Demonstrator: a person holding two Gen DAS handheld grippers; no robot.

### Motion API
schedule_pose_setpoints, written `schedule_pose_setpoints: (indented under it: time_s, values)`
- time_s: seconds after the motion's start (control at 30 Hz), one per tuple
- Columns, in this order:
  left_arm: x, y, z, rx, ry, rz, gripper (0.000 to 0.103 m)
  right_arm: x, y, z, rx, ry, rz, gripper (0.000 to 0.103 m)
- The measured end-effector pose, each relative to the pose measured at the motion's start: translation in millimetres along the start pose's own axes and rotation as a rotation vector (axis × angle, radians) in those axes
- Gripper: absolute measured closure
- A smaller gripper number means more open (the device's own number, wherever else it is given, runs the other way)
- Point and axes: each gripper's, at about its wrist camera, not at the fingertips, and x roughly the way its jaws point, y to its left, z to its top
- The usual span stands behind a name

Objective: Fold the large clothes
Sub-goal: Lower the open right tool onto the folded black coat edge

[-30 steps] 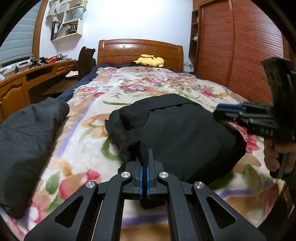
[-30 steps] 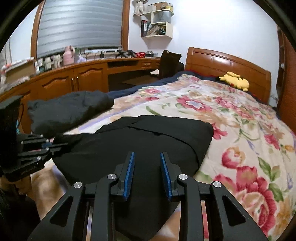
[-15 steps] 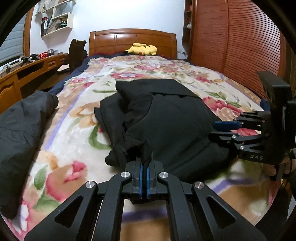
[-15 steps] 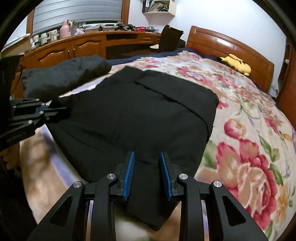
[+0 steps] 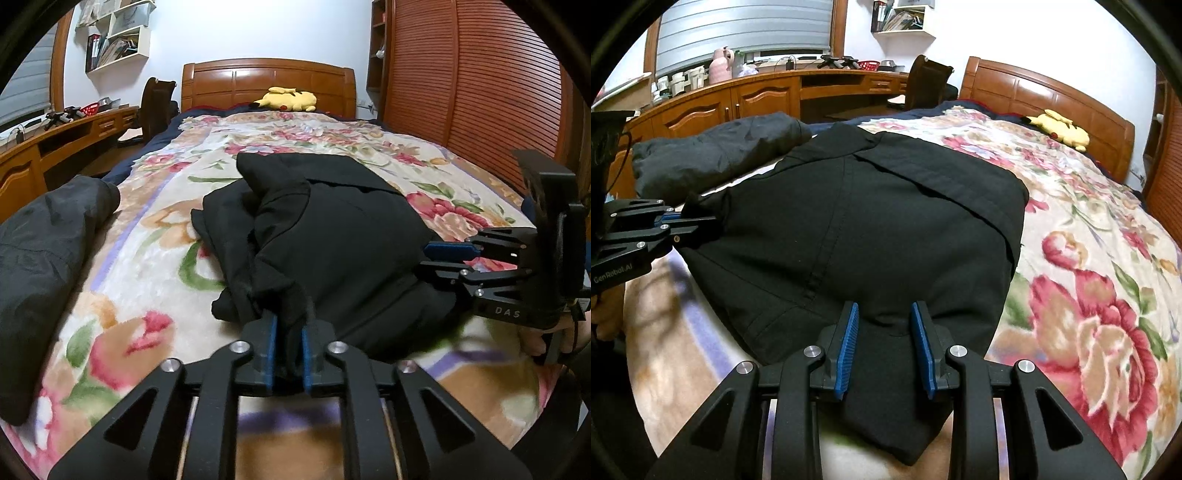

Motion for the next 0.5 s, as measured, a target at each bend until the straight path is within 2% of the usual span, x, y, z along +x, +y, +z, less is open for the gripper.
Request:
schedule_pose_setpoints:
  time_s: [0.17,0.27,0.33,0.37,0.4,0.43,0.47,0.5]
  values:
    - [2,2,-1,0.001,0.014,-0.017,0.067,-1,-3,-2,0.011,-0.009,0.011,0.072]
    - [-1,1,-2,0.014,0.015,-0.021,0.065,-1,-3,-2,0.013,-0.014,0.015,0.070]
    - [-4,2,-3,0.015,0.012,-0.028,0.060,-2,-3,-1,0.013,-0.013,0.020,0.067]
    - [-6,2,-4,0.014,0.010,-0.034,0.049,-3,-3,0,0.011,-0.011,0.018,0.064]
    - [-8,2,-4,0.012,0.004,-0.038,0.033,-3,-2,1,0.007,-0.008,0.015,0.062]
    - [-10,2,-5,0.010,-0.004,-0.034,0.024,-3,-1,2,0.003,-0.002,0.010,0.060]
    - [-12,3,-4,0.007,-0.014,-0.033,0.019,-3,-2,3,0.001,0.004,0.003,0.051]
    - [-14,3,-4,0.005,-0.020,-0.037,0.019,-3,-3,5,0.004,0.009,-0.012,0.038]
